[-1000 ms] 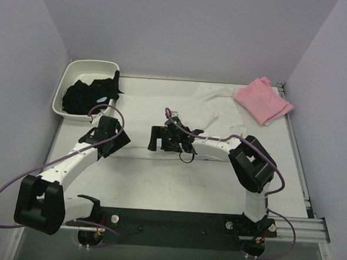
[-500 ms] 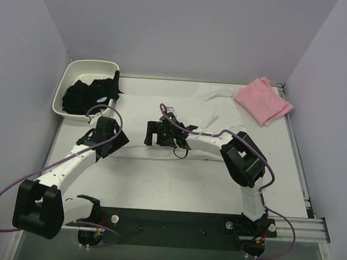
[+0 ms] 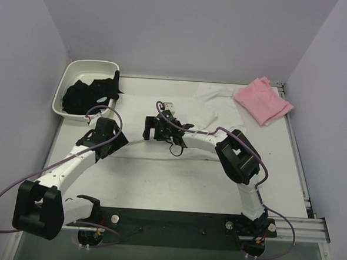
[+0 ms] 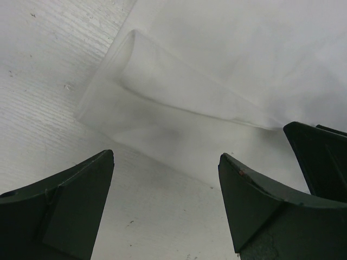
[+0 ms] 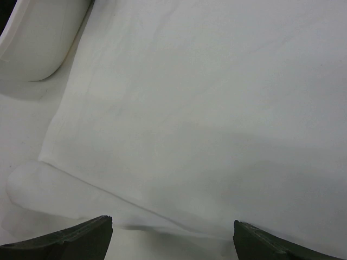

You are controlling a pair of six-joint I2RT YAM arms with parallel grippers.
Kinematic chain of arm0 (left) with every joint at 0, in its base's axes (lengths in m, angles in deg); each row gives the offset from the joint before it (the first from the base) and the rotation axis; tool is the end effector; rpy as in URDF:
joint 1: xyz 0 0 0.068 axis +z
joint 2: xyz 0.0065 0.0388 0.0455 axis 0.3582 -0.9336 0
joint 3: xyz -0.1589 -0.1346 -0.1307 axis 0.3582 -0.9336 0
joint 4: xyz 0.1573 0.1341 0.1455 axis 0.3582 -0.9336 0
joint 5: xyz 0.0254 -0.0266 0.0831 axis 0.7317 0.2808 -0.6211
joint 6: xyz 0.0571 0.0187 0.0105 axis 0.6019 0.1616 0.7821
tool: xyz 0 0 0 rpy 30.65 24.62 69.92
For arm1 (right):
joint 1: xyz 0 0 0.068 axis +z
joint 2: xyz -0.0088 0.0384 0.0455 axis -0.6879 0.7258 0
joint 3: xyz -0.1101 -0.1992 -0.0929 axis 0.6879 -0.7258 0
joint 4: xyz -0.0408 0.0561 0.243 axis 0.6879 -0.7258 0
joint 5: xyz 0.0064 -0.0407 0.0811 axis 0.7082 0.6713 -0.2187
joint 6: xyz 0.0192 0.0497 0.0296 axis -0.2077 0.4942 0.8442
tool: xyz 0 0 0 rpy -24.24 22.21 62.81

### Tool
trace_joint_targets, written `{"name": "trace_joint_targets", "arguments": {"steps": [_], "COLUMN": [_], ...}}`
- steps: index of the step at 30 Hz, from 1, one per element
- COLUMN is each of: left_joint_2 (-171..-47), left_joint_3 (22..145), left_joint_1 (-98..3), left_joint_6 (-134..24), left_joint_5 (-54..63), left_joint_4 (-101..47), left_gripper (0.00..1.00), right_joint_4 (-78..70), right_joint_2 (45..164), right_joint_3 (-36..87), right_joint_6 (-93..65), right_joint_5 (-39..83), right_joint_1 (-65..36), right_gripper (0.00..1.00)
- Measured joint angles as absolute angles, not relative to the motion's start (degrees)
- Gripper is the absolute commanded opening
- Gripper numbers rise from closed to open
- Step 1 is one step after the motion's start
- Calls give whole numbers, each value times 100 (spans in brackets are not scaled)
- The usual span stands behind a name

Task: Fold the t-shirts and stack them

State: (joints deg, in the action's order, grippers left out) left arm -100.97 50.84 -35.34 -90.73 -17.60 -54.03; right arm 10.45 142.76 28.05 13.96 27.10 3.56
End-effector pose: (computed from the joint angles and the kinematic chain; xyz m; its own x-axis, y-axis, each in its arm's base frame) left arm 0.2328 -0.0482 0.1812 -0.5941 -0.5850 -0.5521 -0.4986 0.8064 -0.3181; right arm 0.3120 0.3382 0.1550 -0.6878 0.0963 -0.7195 -0.4510 0.7199 0.5275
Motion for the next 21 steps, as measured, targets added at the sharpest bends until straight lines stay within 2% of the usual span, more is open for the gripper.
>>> {"name": "trace_joint_targets", "arguments": {"steps": [12, 21], "left_joint_2": [-9952, -10278], "left_joint_3": [4909, 4914], "left_joint_1": [-3512, -3477], "left_joint_6": [-9073, -9100], "left_joint_5": [-1769, -1758], "left_joint_4": [-5401, -5215], "left_gripper": [88, 88], "right_joint_4": [1362, 1517], "right_joint_2": [14158, 12272], "right_joint_3": [2859, 1895], "right_joint_6": [1059, 670], "right_joint_5": [3595, 3895], "right_joint_1": [450, 887], "right_gripper": [96, 97]}}
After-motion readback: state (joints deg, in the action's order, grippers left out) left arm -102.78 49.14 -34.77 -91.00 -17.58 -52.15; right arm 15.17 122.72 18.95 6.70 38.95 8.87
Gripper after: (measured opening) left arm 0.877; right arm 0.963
